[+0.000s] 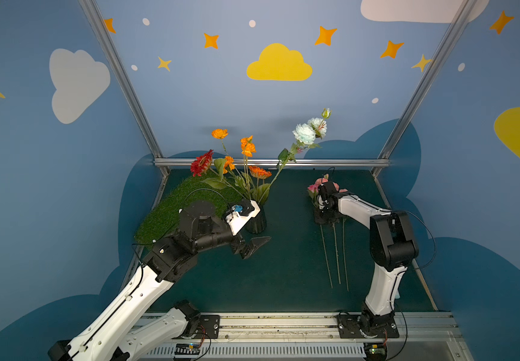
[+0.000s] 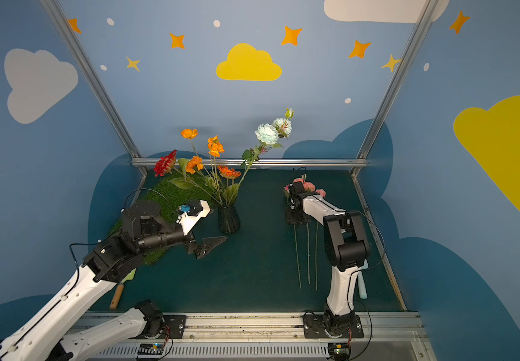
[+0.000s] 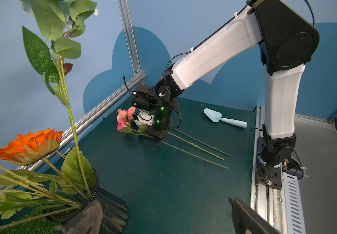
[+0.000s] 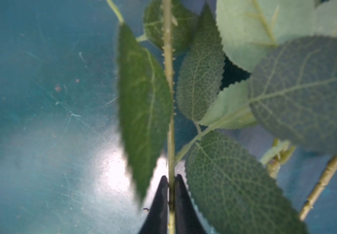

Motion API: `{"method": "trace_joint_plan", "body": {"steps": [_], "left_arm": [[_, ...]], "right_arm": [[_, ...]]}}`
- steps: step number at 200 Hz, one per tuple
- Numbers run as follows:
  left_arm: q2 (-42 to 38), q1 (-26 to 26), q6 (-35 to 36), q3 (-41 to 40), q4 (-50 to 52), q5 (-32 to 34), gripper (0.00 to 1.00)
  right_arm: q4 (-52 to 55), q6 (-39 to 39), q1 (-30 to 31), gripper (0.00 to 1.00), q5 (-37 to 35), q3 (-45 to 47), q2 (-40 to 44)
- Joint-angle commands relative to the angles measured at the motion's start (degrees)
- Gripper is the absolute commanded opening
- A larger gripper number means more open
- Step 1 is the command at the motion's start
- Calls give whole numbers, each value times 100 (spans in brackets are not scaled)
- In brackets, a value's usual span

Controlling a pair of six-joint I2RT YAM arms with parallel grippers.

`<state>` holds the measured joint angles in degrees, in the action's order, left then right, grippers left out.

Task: Pick out pink flowers from the vase
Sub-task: Place the flower at the center of the board.

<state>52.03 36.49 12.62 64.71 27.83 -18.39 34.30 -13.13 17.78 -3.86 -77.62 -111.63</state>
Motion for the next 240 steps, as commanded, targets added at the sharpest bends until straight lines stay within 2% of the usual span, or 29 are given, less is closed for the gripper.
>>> {"method": "trace_joint_plan", "body": {"steps": [1, 12, 41, 54, 57, 64, 78, 146, 166, 192, 211, 220, 240], "left_arm": [[-35, -19, -6, -38, -15, -24, 100], [-18, -19, 3, -20, 11, -32, 100], [-26, -19, 4, -3, 0, -38, 100], [-26, -19, 3, -9, -9, -23, 100], [-26, -19, -1, -3, -8, -23, 100], [-26, -19, -8, 0, -4, -37, 100], [-17, -24, -14, 11, -22, -30, 100], [-48, -20, -67, 60, -6, -49, 100], [-49, -19, -67, 68, 18, 29, 100], [-60, -19, -93, 43, 7, 196, 100], [-6, -19, -142, 130, 76, 376, 100], [30, -19, -188, 200, 145, 463, 100], [-11, -27, -373, 215, 151, 1278, 100]], "right_arm": [[79, -28, -27, 17, -107, -132, -12], [93, -17, -27, 22, -100, -131, 22], [142, -3, -29, 45, -105, -125, 162], [217, 27, -18, 52, -186, -149, 235], [248, 36, -20, 56, -213, -160, 250], [318, 42, -16, 74, -275, -188, 301], [384, 82, -2, 85, -409, -194, 453], [711, 187, 170, 88, -345, -188, 1653], [806, 225, 186, 91, -120, -155, 2143], [407, 604, 182, 91, 757, 199, 3028], [-312, 410, 176, 91, 1150, 719, 3762], [-684, 426, 143, 92, 1586, 1000, 4157], [-1367, 491, 29, 93, 2760, 1477, 5006]]}}
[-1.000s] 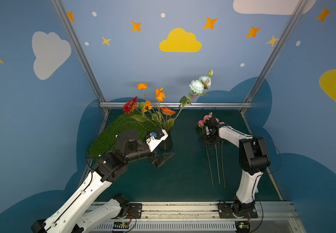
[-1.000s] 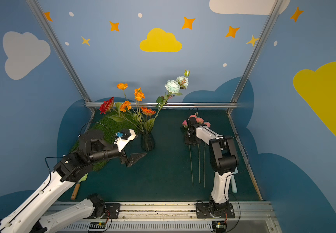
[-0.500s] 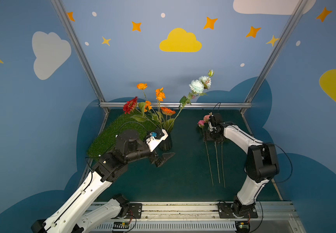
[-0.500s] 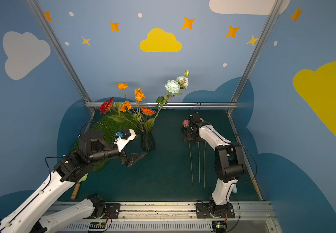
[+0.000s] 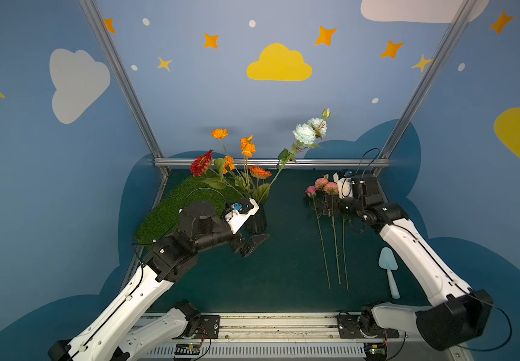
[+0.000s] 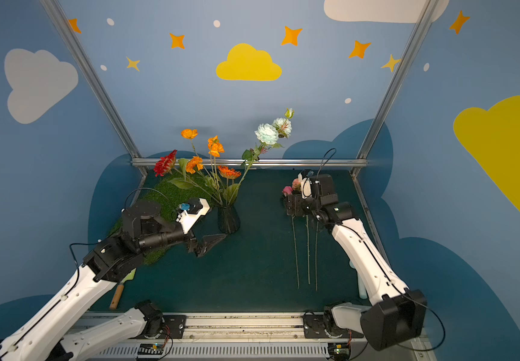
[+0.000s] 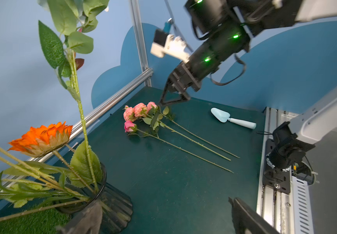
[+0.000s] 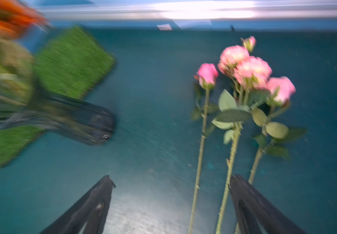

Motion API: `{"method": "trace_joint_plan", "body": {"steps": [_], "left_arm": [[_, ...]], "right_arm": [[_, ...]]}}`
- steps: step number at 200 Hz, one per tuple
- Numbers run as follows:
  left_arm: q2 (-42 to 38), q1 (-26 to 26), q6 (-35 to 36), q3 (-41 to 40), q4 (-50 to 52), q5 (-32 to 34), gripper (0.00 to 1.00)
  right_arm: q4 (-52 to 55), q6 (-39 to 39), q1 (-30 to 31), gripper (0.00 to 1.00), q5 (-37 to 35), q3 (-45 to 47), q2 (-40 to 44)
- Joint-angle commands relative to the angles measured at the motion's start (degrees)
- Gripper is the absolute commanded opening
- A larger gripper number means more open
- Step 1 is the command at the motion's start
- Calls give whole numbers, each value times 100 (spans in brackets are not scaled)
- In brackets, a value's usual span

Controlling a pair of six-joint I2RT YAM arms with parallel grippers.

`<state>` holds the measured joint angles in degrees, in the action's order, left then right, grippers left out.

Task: Pick out pink flowers from the vase
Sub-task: Place the flower at the center of the board, then reset both arms

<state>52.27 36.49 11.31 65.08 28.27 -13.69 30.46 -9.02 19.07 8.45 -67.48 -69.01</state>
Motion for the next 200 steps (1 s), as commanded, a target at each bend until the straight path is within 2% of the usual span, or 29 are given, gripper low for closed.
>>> {"method": "trace_joint_plan", "body": {"steps": [1, 24, 40, 56, 70, 86, 114, 139, 172, 200], "left_arm": [[-34, -32, -256, 175, 108, 843, 100], [-204, -78, -470, 56, 30, 1730, 100], [-275, -110, -657, 28, 109, 2494, 100], [-333, -210, -881, 11, 294, 3202, 100], [-413, -337, -1118, -33, 551, 3652, 100], [-571, -484, -1475, -137, 904, 4090, 100], [-861, -892, -1933, -708, 1058, 3963, 100], [-912, -1064, -2187, -1006, 967, 3657, 100], [-501, -1363, -2364, -1327, 704, 3927, 100], [-15, -1697, -2565, -1935, -211, 3821, 100]], "right_arm": [[-1007, 87, -103, 93, 1573, 481, 777], [-1118, 157, -125, 93, 2089, 673, 1450], [-906, 151, -132, 93, 1990, 690, 1783], [-389, 17, -136, 93, 1224, 612, 2029], [184, -42, -140, 93, 326, 529, 2188], [605, -59, -149, 94, -352, 580, 2396], [909, 46, -182, 95, -1045, 920, 2622], [1140, 53, -267, 96, -1144, 1052, 2598], [935, 12, -482, 97, -1794, 1514, 2631], [593, 28, -965, 97, -1277, 1824, 2496]]}}
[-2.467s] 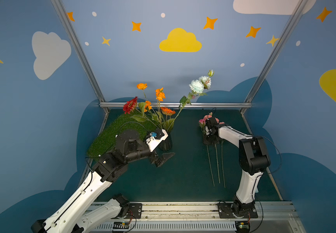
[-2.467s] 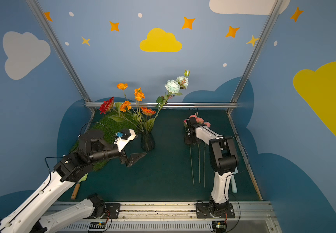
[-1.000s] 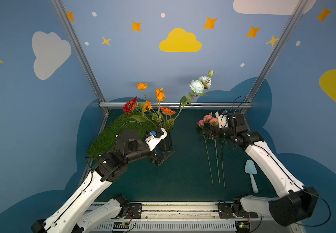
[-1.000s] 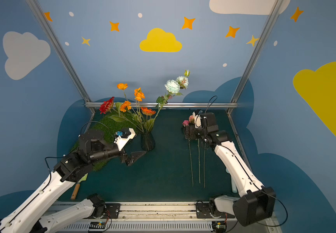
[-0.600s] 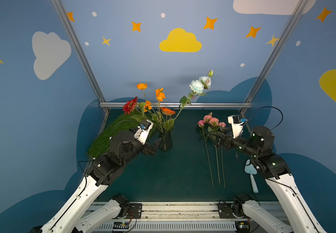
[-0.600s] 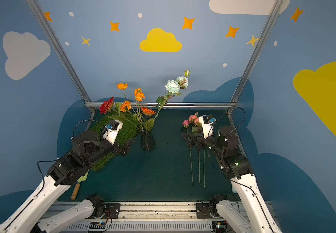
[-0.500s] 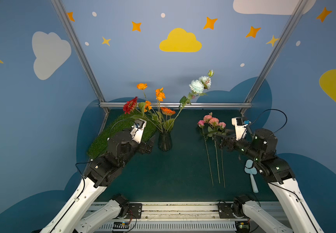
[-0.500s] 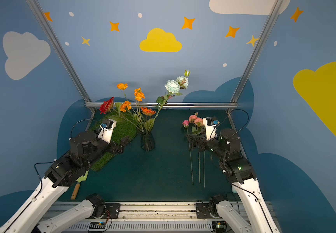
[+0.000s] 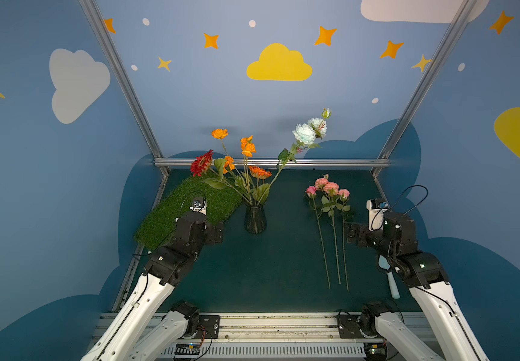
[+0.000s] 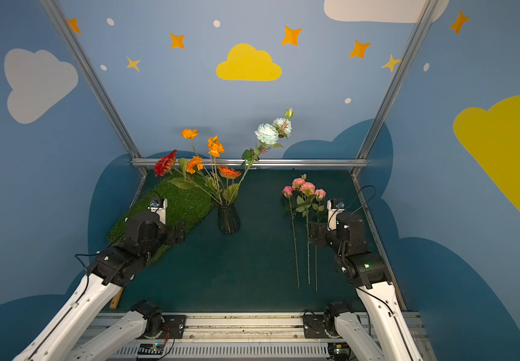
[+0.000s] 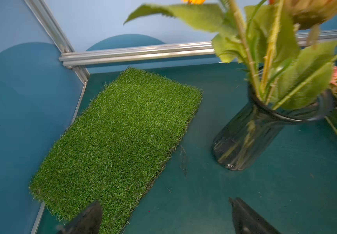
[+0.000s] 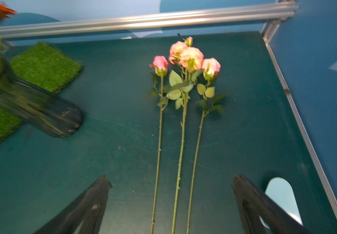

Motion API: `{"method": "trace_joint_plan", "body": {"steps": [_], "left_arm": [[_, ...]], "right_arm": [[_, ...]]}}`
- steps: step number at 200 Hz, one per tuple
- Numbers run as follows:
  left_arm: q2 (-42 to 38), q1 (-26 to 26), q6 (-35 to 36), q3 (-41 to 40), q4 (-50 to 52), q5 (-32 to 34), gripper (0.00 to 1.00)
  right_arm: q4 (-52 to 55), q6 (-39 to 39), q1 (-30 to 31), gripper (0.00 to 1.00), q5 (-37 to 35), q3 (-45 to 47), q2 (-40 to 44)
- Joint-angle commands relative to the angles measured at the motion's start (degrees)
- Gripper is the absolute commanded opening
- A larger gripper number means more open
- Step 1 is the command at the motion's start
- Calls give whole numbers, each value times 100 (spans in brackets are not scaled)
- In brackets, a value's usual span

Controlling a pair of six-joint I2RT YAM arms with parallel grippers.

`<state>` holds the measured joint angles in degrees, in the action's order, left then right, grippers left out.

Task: Pick out pink flowers from the vase
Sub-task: Reset both arms

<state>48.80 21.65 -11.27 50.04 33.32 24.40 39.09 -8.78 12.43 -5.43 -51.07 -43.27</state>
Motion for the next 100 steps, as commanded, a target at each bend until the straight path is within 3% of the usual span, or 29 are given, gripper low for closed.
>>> {"method": "trace_joint_plan", "body": {"steps": [1, 37, 61, 88, 100], "left_arm": [[341, -222, -311, -441, -754, 3, 100], [502, -566, -320, -1118, -1505, -23, 100], [663, -799, -267, -1732, -2657, 206, 100], [1175, -1074, -74, -2230, -3911, 224, 100], [1333, -1156, 19, -2081, -3836, 212, 100]], "right_arm": [[-288, 10, -314, 97, 134, 193, -82], [-797, 401, -588, 97, 315, 637, 190], [-1812, 516, -636, 97, 387, 1489, 601], [-2858, 444, -654, 97, 70, 2273, 731], [-3082, 451, -662, 97, -127, 2398, 557]]}}
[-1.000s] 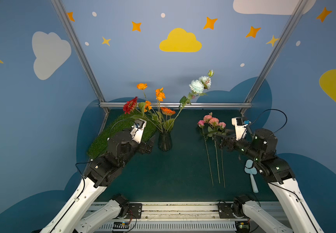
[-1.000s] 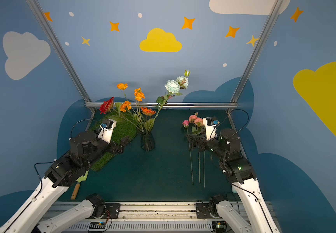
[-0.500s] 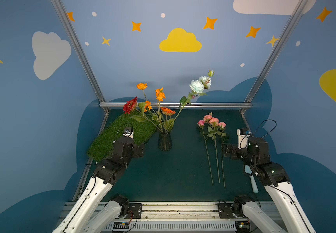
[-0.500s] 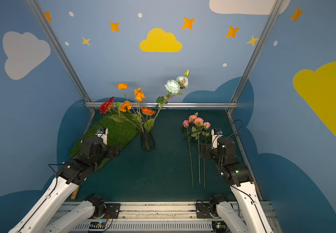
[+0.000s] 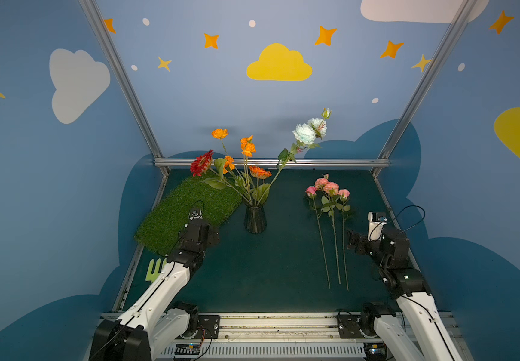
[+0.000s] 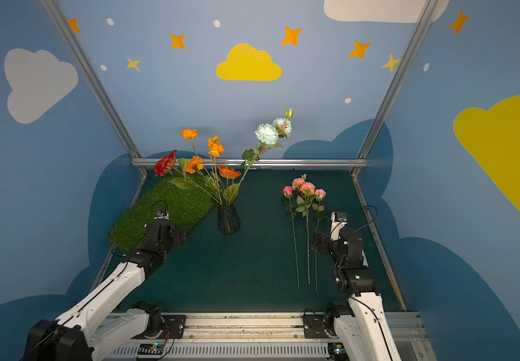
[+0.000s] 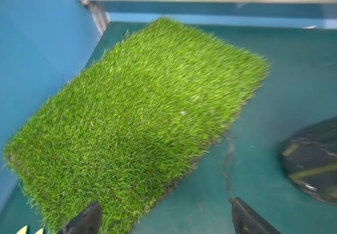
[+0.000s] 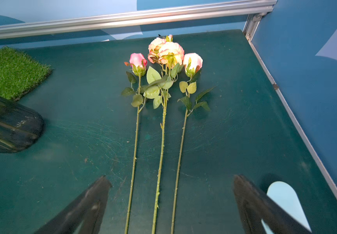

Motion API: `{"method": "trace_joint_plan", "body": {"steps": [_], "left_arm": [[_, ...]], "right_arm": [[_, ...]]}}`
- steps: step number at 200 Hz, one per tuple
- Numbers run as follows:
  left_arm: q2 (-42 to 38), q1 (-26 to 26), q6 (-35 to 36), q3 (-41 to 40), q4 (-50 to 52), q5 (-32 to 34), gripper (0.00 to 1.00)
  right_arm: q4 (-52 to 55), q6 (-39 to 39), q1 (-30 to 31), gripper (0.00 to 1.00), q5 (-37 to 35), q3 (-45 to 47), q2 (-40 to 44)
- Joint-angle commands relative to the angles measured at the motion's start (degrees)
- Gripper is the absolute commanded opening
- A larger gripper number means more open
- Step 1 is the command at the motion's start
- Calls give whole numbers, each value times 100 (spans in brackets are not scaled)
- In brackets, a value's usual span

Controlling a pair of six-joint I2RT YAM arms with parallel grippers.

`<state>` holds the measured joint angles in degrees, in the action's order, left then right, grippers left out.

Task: Pick out pink flowers from the vase
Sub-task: Reset both arms

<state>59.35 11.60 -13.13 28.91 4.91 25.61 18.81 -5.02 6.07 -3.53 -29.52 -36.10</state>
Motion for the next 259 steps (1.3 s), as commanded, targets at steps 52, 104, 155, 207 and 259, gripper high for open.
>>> {"method": "trace_joint_plan", "body": {"steps": [52, 104, 155, 207, 259], "left_arm": [[1303, -407, 924, -1010, -4082, -253, 100], [1828, -443, 1294, -943, -4922, -485, 100], [3065, -636, 1516, -1467, -7377, -845, 100], [3255, -605, 1602, -1414, -7350, -973, 100], [3232, -604, 1587, -1340, -7169, -915, 100]], "right_arm": [[-2504, 39, -26, 97, -598, 860, -1005], [-2929, 527, -26, 97, -339, 935, -1911], [-4385, 729, -25, 97, 311, 1003, -2797], [-5134, 1235, -22, 97, 581, 615, -3914], [-6400, 992, -35, 97, 130, 667, -4960]]}}
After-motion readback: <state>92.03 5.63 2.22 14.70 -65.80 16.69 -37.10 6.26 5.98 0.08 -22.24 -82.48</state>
